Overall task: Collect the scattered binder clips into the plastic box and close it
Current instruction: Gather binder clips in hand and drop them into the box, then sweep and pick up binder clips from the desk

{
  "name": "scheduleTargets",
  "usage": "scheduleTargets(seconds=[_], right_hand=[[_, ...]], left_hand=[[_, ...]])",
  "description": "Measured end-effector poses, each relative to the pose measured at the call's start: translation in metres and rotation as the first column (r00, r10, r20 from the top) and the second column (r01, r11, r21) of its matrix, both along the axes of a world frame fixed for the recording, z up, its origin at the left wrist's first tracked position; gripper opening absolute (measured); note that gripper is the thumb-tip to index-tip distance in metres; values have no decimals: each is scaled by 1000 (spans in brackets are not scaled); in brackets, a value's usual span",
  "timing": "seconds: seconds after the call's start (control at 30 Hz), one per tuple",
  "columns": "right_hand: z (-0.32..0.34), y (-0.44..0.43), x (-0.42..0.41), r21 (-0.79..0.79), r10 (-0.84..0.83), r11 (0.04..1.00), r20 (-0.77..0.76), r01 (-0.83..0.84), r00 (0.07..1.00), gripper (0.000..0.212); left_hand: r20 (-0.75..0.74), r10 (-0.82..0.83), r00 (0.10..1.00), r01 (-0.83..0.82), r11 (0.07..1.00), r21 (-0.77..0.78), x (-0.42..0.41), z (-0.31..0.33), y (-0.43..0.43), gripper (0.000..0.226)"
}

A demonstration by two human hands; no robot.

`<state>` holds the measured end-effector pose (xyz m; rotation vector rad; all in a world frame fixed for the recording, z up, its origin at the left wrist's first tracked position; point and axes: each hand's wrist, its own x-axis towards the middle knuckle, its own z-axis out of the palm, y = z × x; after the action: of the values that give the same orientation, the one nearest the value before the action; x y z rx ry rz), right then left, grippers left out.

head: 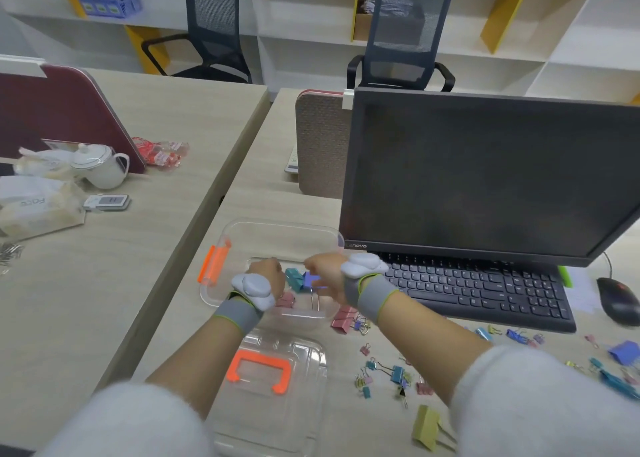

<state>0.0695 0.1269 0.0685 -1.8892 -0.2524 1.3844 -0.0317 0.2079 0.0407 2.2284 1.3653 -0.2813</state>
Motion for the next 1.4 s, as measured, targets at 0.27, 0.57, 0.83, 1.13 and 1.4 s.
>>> scheduleTargets(seconds=[0.27, 0.57, 0.83, 1.13, 1.4], right_hand=[[10, -68, 56, 172, -317, 932, -48, 320, 947, 35], [-47, -181, 74, -56, 29, 998, 267, -15, 963, 10], [-81, -245, 83, -365, 438, 897, 654, -250, 617, 24], [-112, -291, 99, -447, 541, 841, 706, -304, 458, 68], [-113, -291, 103, -411, 502, 865, 716, -289, 485, 68]], left_hand=[[507, -129, 852, 100, 991, 83, 40, 37, -63, 22], [389, -450, 804, 481, 877, 21, 72, -14, -161, 23], [160, -747, 645, 764, 630, -141, 68, -67, -213, 51], [20, -924, 382, 921, 382, 80, 59, -104, -233, 68], [-33, -898, 439, 893, 432, 122, 69, -95, -237, 59]])
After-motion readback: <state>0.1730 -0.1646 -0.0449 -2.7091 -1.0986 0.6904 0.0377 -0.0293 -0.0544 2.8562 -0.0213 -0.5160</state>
